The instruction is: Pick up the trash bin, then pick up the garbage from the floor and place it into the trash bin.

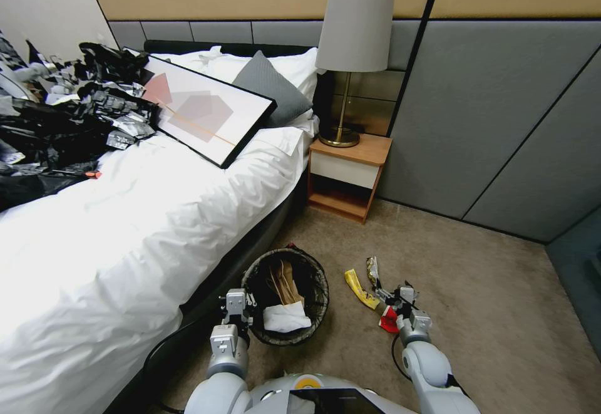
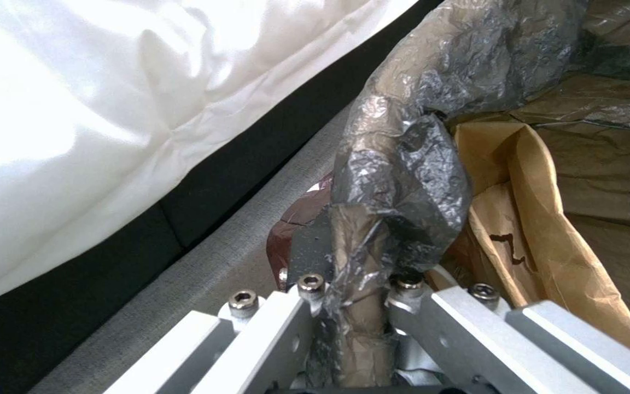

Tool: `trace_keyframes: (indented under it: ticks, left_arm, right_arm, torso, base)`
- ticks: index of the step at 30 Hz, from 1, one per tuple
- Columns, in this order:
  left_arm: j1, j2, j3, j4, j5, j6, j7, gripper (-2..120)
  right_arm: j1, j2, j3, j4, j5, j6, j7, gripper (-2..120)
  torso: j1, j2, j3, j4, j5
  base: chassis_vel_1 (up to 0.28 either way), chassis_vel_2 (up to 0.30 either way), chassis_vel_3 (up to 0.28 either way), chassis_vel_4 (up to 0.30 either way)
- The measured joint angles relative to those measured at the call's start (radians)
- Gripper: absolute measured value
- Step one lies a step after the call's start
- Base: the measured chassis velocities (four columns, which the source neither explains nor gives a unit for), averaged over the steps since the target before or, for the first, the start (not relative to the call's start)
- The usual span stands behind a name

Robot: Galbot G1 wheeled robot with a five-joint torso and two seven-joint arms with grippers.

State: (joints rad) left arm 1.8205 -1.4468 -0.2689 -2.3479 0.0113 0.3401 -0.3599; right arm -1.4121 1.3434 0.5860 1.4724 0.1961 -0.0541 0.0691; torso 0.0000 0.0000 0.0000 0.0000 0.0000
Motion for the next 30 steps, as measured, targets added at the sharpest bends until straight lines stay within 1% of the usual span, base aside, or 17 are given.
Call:
trace_keyframes:
  ticks: [2,9,20,30]
  left_arm:
    - [0.001,-0.001,-0.002,-0.001,0.0,0.0,0.0,0]
    - [0.001,-0.001,-0.007,-0.002,0.0,0.0,-0.001,0]
    - [-0.001,-0.002,-0.004,0.001,-0.001,0.0,-0.001,0]
    - [-0.001,-0.002,0.001,0.001,-0.001,-0.001,-0.001,0]
  right_arm:
    - [0.026,0.002,0.002,-0.056,-0.009,0.011,-0.005,100]
    - [0.048,0.002,0.016,-0.131,-0.018,0.042,-0.011,100]
    - [0.027,0.003,0.06,-0.174,-0.022,0.096,-0.019,100]
    - [0.02,0.012,0.08,-0.258,-0.022,0.133,-0.026,100]
  torso:
    - [0.0,0.0,0.0,0.0001,0.0001]
    - [0.0,0.0,0.0,0.0001,0.0001]
    - [0.0,0.0,0.0,0.0,0.0001]
    - [0.0,0.0,0.0,-0.0001,0.0]
  base:
    - [0.0,0.0,0.0,0.0]
    - [0.0,0.0,0.0,0.0]
    - [0.0,0.0,0.0,0.0]
    - [0.0,0.0,0.0,0.0]
